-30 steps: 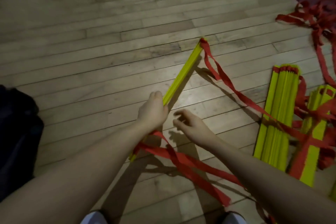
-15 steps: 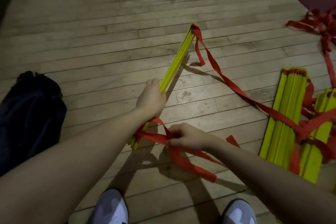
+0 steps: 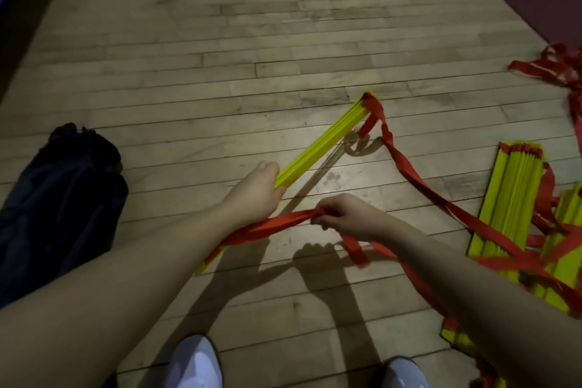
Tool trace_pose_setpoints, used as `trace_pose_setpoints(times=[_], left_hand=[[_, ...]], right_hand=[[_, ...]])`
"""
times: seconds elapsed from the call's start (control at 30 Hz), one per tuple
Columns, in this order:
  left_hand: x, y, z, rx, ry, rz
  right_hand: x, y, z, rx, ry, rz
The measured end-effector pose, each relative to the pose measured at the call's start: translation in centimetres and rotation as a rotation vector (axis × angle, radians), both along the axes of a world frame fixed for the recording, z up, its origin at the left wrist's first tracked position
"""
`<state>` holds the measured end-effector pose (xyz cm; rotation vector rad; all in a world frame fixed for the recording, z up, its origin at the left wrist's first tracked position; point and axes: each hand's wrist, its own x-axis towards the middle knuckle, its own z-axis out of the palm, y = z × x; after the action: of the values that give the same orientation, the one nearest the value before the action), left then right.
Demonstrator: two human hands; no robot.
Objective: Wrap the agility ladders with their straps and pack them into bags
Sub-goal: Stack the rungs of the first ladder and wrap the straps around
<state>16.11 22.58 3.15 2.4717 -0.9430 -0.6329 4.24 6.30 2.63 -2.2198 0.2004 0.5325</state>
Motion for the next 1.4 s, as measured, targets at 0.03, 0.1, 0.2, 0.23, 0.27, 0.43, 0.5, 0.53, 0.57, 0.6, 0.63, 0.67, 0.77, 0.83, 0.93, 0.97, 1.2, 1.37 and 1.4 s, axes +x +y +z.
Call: trace_pose_setpoints(times=[0.03,0.1,0.2,0.23,0.27,0.43,0.5,0.53,0.57,0.6,0.63,0.67,0.77,0.83,0.93,0.97,1.2,1.37,1.4], left_hand=[[-0.2,0.3,-0.3,0.02,0.006,-0.015],[-0.8,0.8,-0.7,0.046,-0.005,-0.045],[-2.0,1.4,-0.9,0.062,0.001,-0.072],[-2.3,1.6,-0.9,0.084,0.017,-0.079],[-2.7,1.8,-1.0,0.113,0.031,-0.087],[-4.4,2.1,-2.4,0.14,0.133,-0.065],[-4.7,1.8,-2.9,0.113,0.204,-0.025],[-4.8,1.7,-2.9,0.113,0.239,-0.006],[-4.8,1.6,-3.0,0.129,0.26,0.0],[-4.8,1.4,-2.9,0.155,0.253,-0.013],[-4.9,1.2,-2.8,0.196,0.215,-0.044],[-4.9,1.0,-2.9,0.245,0.153,-0.081],[-5.1,0.0,-3.6,0.362,-0.064,-0.146],[-5.0,-0.5,-4.2,0.423,-0.089,-0.097],[-4.7,-0.2,-5.0,0.434,-0.019,0.012],[-4.6,0.1,-5.3,0.436,-0.025,0.011],[-4.8,4.1,-6.5,0.443,-0.17,-0.163],[-4.4,3.8,-7.7,0.518,-0.243,-0.155],[-4.4,3.5,-8.0,0.524,-0.251,-0.162]], right_hand=[[-0.1,-0.6,-0.1,-0.017,-0.016,-0.022],[-0.5,-1.5,-0.2,-0.015,-0.047,-0.055],[-1.3,-1.6,-0.6,0.109,-0.121,-0.24],[-1.5,-1.5,-0.9,0.154,-0.137,-0.328],[-1.8,-1.3,-1.3,0.173,-0.14,-0.394],[-2.4,-0.5,-3.5,0.082,-0.05,-0.443],[-2.4,-0.5,-4.3,0.055,-0.03,-0.445],[-2.3,-0.5,-4.6,0.041,-0.029,-0.449],[-2.1,-0.6,-4.8,0.03,-0.029,-0.456],[-1.9,-0.6,-5.1,0.02,-0.032,-0.462],[-1.8,-0.6,-5.2,0.007,-0.038,-0.463],[-1.5,-0.7,-5.4,-0.006,-0.041,-0.46],[-1.0,-0.8,-5.7,-0.064,-0.052,-0.41],[-0.8,-1.1,-6.0,-0.107,-0.065,-0.355],[-1.1,-1.3,-6.4,-0.097,-0.082,-0.326],[-1.2,-1.3,-6.6,-0.099,-0.097,-0.337],[-1.5,-1.7,-6.9,-0.269,-0.176,-0.219],[-0.1,-1.9,-7.6,-0.468,-0.045,-0.039],[0.2,-2.0,-7.6,-0.46,-0.046,-0.044]])
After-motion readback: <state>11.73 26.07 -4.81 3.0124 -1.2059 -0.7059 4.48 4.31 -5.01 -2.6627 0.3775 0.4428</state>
